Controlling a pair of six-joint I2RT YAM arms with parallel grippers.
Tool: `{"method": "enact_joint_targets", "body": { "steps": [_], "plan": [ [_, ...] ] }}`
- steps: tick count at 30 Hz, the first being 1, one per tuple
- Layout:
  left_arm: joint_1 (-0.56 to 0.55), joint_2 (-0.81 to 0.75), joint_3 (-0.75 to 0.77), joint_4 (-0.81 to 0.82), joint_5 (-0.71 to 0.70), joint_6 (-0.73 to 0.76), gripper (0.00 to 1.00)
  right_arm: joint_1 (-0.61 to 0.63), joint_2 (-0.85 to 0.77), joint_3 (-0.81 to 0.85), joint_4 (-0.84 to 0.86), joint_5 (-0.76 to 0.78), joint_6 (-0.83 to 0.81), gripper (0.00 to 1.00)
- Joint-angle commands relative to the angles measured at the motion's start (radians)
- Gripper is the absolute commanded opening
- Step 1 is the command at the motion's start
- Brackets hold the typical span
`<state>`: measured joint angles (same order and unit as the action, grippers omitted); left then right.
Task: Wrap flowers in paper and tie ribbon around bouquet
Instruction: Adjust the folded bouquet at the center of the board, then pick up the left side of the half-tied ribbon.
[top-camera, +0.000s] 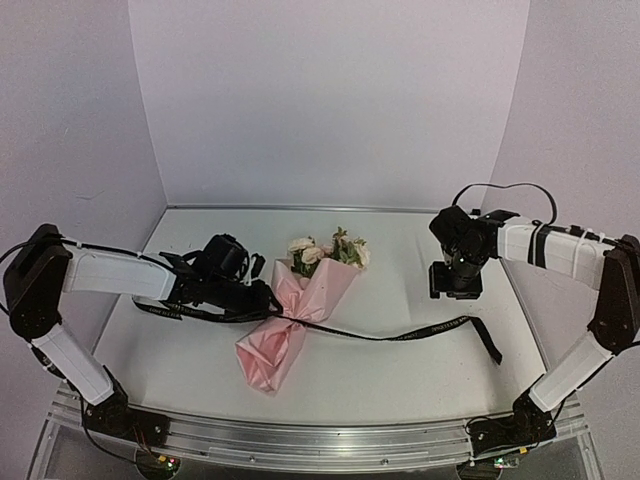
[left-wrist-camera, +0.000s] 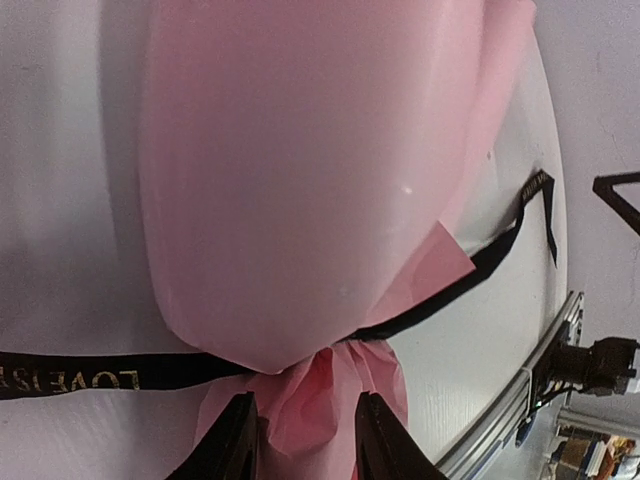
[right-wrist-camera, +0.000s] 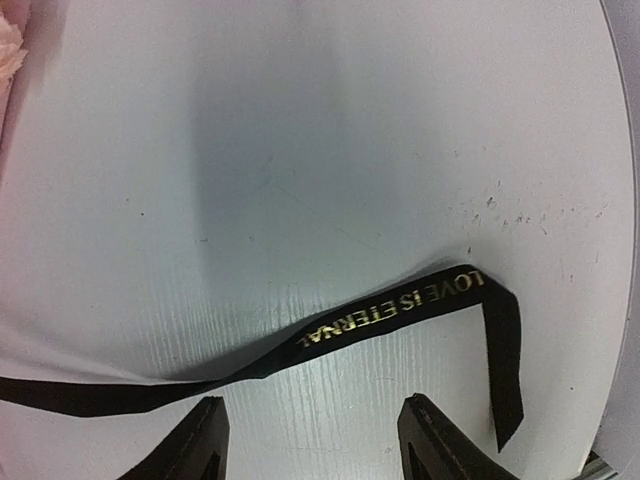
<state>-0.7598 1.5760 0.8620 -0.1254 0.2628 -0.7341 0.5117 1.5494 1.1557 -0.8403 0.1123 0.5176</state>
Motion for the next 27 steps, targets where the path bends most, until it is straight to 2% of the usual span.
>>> {"method": "enact_joint_targets", "body": {
  "steps": [1, 7, 13, 17, 20, 22, 27],
  "plan": [
    [-0.098, 0.044, 0.086, 0.074, 0.014, -0.037, 0.33, 0.022, 0.0, 0.02, -0.013, 0.015, 0.014, 0.6],
    [-0.148, 0.108, 0.171, 0.037, 0.001, 0.001, 0.33, 0.042, 0.002, 0.005, -0.013, 0.016, 0.022, 0.6],
    [-0.141, -0.003, 0.211, -0.11, -0.151, 0.068, 0.46, 0.074, -0.009, 0.037, -0.013, -0.007, -0.001, 0.62],
    [-0.06, -0.072, 0.163, -0.245, -0.221, 0.109, 0.51, 0.134, 0.003, 0.102, -0.014, -0.013, -0.056, 0.64],
    [0.028, -0.137, 0.076, -0.272, -0.233, 0.11, 0.55, 0.164, 0.015, 0.141, -0.017, -0.013, -0.078, 0.64],
    [0.06, -0.153, 0.057, -0.319, -0.296, 0.099, 0.56, 0.175, 0.02, 0.155, -0.017, -0.016, -0.084, 0.64],
    [0.102, -0.084, 0.071, -0.434, -0.405, -0.079, 0.51, 0.19, 0.047, 0.192, -0.019, -0.031, -0.095, 0.64]
  ]
}}
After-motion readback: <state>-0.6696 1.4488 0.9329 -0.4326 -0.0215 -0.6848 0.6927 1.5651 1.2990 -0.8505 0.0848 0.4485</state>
